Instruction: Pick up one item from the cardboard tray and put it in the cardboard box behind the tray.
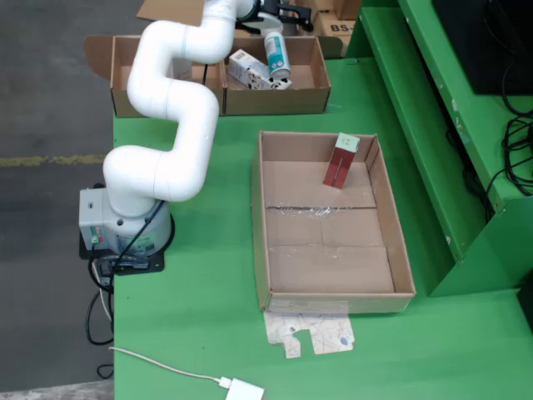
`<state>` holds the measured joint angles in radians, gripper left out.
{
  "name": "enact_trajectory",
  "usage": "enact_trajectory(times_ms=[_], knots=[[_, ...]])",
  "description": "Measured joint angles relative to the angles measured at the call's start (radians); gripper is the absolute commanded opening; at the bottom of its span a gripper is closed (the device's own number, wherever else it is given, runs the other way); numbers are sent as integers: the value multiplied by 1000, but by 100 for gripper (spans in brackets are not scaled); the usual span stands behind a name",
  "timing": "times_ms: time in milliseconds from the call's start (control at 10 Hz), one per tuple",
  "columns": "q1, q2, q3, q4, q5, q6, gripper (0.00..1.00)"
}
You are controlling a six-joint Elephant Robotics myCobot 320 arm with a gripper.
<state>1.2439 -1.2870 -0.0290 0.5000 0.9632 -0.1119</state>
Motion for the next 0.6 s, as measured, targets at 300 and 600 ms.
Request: enact_trajectory(times_ms=[300,600], knots=[[25,-46,0,0,0,-3,100],[34,-67,0,0,0,0,100]])
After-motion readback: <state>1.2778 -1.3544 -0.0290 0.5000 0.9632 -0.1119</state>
